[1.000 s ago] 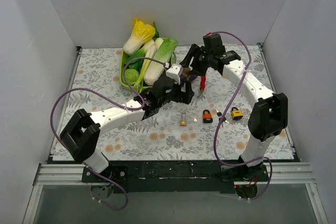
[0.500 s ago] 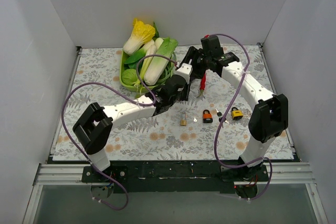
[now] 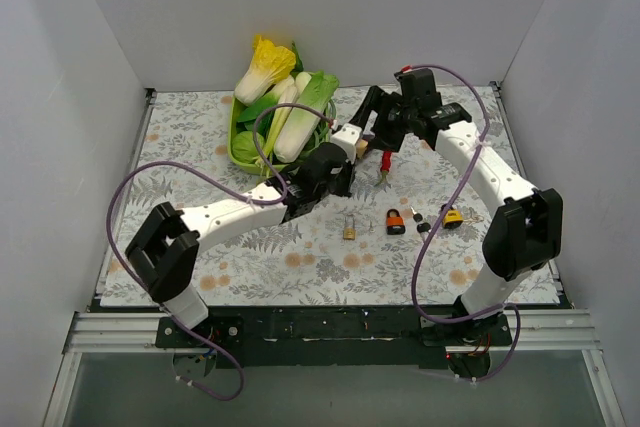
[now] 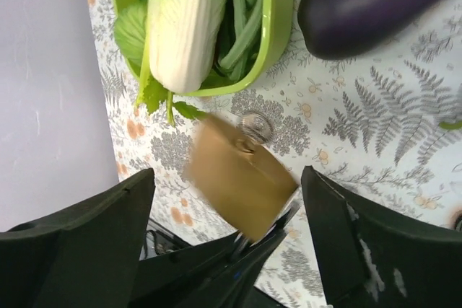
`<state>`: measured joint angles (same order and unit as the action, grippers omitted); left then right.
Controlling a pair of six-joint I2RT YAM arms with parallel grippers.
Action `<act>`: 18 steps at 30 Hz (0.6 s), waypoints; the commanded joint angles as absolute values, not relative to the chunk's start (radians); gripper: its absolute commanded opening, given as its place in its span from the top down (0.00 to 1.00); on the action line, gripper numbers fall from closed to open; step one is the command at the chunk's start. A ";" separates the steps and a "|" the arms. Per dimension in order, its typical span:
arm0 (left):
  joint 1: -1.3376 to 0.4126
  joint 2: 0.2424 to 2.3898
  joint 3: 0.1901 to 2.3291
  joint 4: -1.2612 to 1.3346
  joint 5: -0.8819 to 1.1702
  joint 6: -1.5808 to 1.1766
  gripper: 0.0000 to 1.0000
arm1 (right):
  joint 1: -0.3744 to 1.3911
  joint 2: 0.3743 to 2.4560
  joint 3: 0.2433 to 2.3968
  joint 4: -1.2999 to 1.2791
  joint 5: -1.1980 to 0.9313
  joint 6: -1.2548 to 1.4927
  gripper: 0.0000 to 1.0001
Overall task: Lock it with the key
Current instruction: Pick up the lock from the center of the board.
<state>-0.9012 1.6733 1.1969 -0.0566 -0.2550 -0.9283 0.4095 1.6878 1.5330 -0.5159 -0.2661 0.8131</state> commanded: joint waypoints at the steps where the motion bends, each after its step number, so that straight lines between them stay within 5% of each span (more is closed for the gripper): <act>1: -0.908 1.445 1.169 -0.026 -0.011 -0.876 1.00 | 0.348 1.602 1.562 -0.405 -0.380 0.618 0.09; 13: -0.818 1.246 1.209 -0.232 0.451 -0.779 1.00 | 0.232 1.388 1.536 -0.296 -0.763 0.068 0.05; 18: -0.746 1.171 1.233 -0.337 0.718 -0.605 1.00 | 0.215 1.341 1.577 -0.642 -1.001 -0.479 0.07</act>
<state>-0.7883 1.2808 1.1549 -0.3016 0.4461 -0.7620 0.2260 1.3674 1.5433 -0.3817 -0.7742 0.0090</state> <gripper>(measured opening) 0.076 0.934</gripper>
